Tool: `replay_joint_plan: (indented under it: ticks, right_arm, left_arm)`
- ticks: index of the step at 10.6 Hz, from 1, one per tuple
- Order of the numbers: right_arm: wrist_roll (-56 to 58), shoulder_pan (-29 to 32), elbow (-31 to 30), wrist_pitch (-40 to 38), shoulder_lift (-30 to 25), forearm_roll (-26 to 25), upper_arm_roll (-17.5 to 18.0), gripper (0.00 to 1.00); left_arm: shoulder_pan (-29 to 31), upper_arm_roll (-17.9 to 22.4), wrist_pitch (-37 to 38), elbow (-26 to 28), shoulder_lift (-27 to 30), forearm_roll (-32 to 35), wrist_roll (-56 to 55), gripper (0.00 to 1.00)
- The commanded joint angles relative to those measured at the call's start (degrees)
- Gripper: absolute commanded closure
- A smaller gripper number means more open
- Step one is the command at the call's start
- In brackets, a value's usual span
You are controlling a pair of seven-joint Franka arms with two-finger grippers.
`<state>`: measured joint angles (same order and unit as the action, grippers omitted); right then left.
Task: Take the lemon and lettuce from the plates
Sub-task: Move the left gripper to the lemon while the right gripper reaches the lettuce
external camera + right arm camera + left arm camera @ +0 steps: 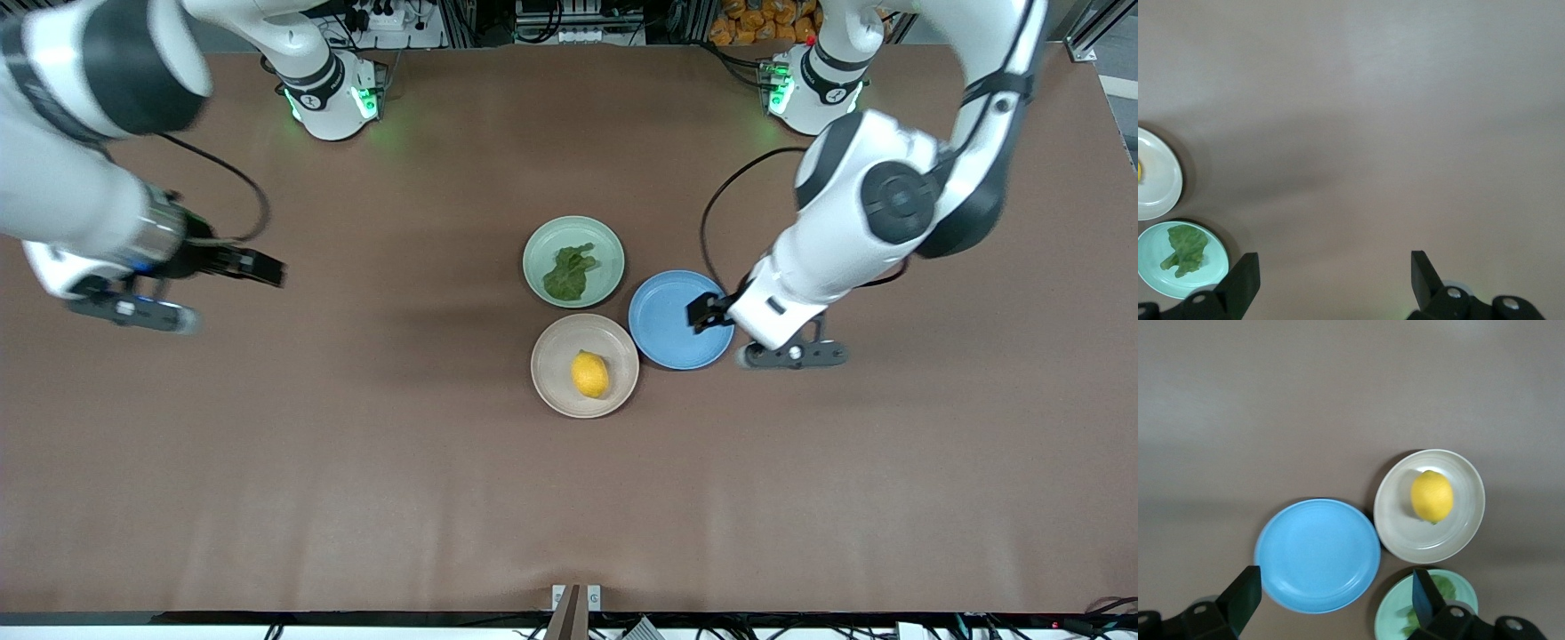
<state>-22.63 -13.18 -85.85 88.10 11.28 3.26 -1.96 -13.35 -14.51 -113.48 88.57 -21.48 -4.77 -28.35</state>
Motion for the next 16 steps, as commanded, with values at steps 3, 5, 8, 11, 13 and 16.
replay_joint_plan:
  ticks: [3, 5, 8, 11, 13, 16]
  right_arm:
    - [-14.24, -7.63, -3.52, 14.69, 7.95, 0.69, 3.36, 0.0]
    - [-19.27, -11.67, -4.41, 20.87, 11.64, 0.69, 3.63, 0.0]
    - [-26.57, -13.8, -4.5, 27.11, 16.48, -0.53, 8.45, 0.0]
    - [-33.68, -16.08, -4.59, 29.75, 20.78, -4.13, 12.23, 0.0]
    - [-38.35, -17.92, -6.77, 33.87, 22.73, -6.59, 14.08, 0.0]
    - [-42.83, -20.31, -9.69, 39.17, 24.92, -9.13, 15.57, 0.0]
  left_arm:
    - [-9.49, 1.68, -13.57, -6.3, -14.09, 1.6, -15.58, 0.0]
    - [-11.78, 1.77, -20.0, -6.3, -18.4, 1.96, -18.83, 0.0]
    - [-13.45, 1.86, -26.6, -6.3, -22.98, 2.14, -19.2, 0.0]
    - [-15.12, 2.82, -30.39, -6.3, -26.68, 2.05, -19.2, 0.0]
    - [-18.54, 6.24, -31.01, -6.31, -27.82, 1.78, -21.2, 0.0]
    - [-19.26, 6.69, -31.71, -6.39, -28.79, 1.87, -22.01, 0.0]
